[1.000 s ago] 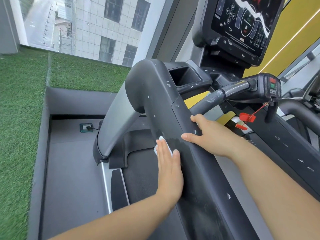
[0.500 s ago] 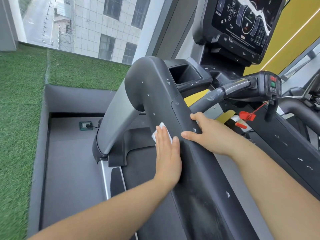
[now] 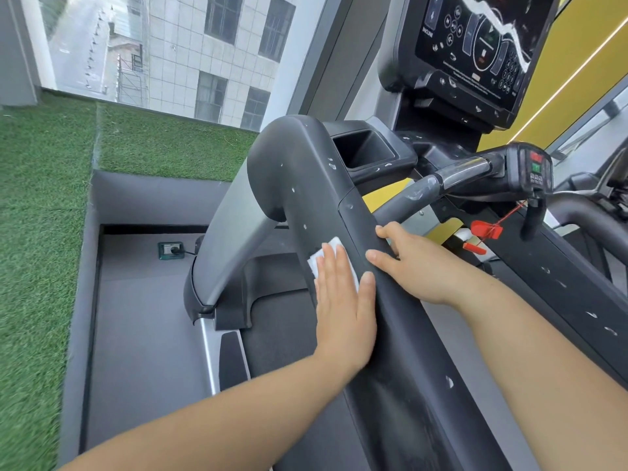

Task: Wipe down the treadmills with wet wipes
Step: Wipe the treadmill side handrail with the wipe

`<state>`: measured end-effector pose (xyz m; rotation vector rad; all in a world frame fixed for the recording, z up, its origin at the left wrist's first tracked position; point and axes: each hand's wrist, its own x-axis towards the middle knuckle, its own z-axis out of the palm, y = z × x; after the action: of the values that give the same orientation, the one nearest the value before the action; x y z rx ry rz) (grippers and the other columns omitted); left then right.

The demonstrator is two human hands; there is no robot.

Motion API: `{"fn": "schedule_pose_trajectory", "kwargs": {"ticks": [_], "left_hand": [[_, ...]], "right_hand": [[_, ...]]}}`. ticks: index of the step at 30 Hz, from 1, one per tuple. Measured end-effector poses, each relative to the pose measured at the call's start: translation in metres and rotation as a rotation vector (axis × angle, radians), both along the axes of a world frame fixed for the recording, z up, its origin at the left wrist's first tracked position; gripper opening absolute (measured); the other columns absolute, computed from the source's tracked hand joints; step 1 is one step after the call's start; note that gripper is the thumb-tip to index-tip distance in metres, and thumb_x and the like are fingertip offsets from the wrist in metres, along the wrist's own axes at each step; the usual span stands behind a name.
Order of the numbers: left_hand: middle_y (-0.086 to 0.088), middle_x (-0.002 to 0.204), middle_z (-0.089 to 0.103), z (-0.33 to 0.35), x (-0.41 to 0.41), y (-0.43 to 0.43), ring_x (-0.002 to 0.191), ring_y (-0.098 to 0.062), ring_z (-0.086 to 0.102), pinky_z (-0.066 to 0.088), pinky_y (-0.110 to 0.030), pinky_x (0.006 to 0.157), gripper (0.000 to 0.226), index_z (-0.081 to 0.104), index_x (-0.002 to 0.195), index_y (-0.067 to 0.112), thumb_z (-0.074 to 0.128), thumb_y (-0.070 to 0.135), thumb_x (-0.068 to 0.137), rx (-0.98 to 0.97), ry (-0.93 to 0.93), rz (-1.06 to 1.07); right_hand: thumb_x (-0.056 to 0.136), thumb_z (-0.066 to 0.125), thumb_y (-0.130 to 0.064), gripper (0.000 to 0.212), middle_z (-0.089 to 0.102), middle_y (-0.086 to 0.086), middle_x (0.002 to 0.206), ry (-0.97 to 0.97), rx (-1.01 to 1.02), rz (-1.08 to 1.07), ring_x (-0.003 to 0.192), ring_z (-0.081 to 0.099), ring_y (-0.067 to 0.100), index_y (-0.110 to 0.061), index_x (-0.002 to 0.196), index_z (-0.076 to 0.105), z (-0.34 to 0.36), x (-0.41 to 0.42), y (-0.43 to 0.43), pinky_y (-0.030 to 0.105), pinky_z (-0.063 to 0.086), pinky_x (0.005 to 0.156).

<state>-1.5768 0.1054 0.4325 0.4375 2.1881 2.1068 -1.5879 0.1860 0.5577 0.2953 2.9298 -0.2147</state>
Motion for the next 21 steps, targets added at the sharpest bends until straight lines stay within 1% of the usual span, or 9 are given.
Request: {"fn": "schedule_pose_trajectory", "kwargs": {"ticks": [2, 5, 8, 12, 15, 17, 18, 19, 21], "left_hand": [[0.023, 0.149, -0.028, 0.002, 0.015, -0.002, 0.130, 0.011, -0.034, -0.015, -0.020, 0.113, 0.054, -0.020, 0.140, 0.034, 0.019, 0.038, 0.102, -0.020, 0.033, -0.028], [0.024, 0.146, -0.034, -0.002, 0.043, -0.005, 0.130, 0.010, -0.036, -0.019, -0.019, 0.111, 0.056, -0.026, 0.136, 0.035, 0.015, 0.047, 0.100, -0.072, 0.070, -0.067], [0.020, 0.149, -0.032, 0.002, 0.027, -0.003, 0.132, 0.007, -0.035, -0.020, -0.016, 0.109, 0.058, -0.024, 0.136, 0.037, 0.011, 0.057, 0.095, -0.105, 0.071, -0.036], [0.016, 0.154, -0.023, 0.013, -0.006, 0.002, 0.131, 0.008, -0.032, -0.020, -0.013, 0.107, 0.056, -0.017, 0.145, 0.030, 0.019, 0.038, 0.102, -0.101, 0.029, 0.010], [0.019, 0.151, -0.029, 0.010, 0.011, -0.001, 0.129, 0.010, -0.036, -0.021, -0.013, 0.107, 0.056, -0.023, 0.138, 0.036, 0.009, 0.055, 0.096, -0.108, 0.050, -0.006], [0.022, 0.149, -0.032, 0.004, 0.030, -0.004, 0.130, 0.009, -0.035, -0.021, -0.015, 0.109, 0.074, -0.028, 0.135, 0.038, -0.009, 0.078, 0.076, -0.127, 0.092, -0.008], [0.022, 0.148, -0.033, 0.002, 0.031, -0.004, 0.131, 0.008, -0.035, -0.022, -0.015, 0.109, 0.080, -0.029, 0.134, 0.039, -0.015, 0.082, 0.069, -0.136, 0.099, -0.006], [0.022, 0.149, -0.032, 0.002, 0.027, -0.003, 0.131, 0.007, -0.035, -0.022, -0.015, 0.108, 0.080, -0.029, 0.134, 0.040, -0.015, 0.083, 0.068, -0.141, 0.102, 0.002], [0.018, 0.152, -0.028, 0.007, 0.007, 0.002, 0.133, 0.006, -0.033, -0.021, -0.015, 0.108, 0.068, -0.024, 0.139, 0.036, 0.002, 0.070, 0.087, -0.135, 0.086, 0.014]], "right_hand": [[0.100, 0.038, -0.044, 0.050, 0.036, -0.001, 0.150, 0.003, -0.013, -0.004, 0.131, 0.041, 0.018, -0.025, 0.145, 0.028, 0.000, -0.001, 0.000, 0.031, 0.036, 0.100], [0.101, 0.036, -0.040, 0.047, 0.035, -0.004, 0.150, 0.001, -0.022, -0.010, 0.132, 0.039, 0.018, -0.025, 0.145, 0.028, 0.000, -0.001, 0.001, 0.032, 0.036, 0.102], [0.102, 0.035, -0.037, 0.046, 0.036, -0.001, 0.149, 0.000, -0.005, -0.009, 0.132, 0.039, 0.019, -0.024, 0.145, 0.028, -0.001, -0.001, 0.001, 0.032, 0.035, 0.102], [0.102, 0.036, -0.036, 0.046, 0.037, 0.002, 0.149, 0.004, -0.007, -0.014, 0.133, 0.039, 0.021, -0.023, 0.146, 0.028, -0.002, -0.002, 0.001, 0.032, 0.034, 0.101], [0.102, 0.036, -0.036, 0.046, 0.038, 0.002, 0.148, 0.004, 0.000, -0.014, 0.132, 0.040, 0.023, -0.023, 0.145, 0.028, -0.003, -0.002, 0.001, 0.034, 0.035, 0.103], [0.102, 0.036, -0.036, 0.046, 0.038, 0.002, 0.148, 0.000, 0.006, -0.015, 0.132, 0.040, 0.023, -0.024, 0.145, 0.028, -0.002, -0.002, 0.001, 0.034, 0.036, 0.103], [0.102, 0.036, -0.036, 0.046, 0.039, 0.002, 0.148, 0.000, 0.009, -0.013, 0.132, 0.040, 0.023, -0.024, 0.145, 0.028, -0.002, -0.002, 0.001, 0.033, 0.035, 0.102], [0.102, 0.036, -0.036, 0.046, 0.039, 0.002, 0.148, 0.000, 0.010, -0.013, 0.131, 0.040, 0.022, -0.024, 0.145, 0.028, -0.002, -0.002, 0.001, 0.033, 0.035, 0.101], [0.102, 0.036, -0.036, 0.046, 0.039, 0.001, 0.148, 0.003, 0.011, -0.014, 0.131, 0.041, 0.022, -0.024, 0.145, 0.028, -0.002, -0.002, 0.000, 0.031, 0.035, 0.099]]}}
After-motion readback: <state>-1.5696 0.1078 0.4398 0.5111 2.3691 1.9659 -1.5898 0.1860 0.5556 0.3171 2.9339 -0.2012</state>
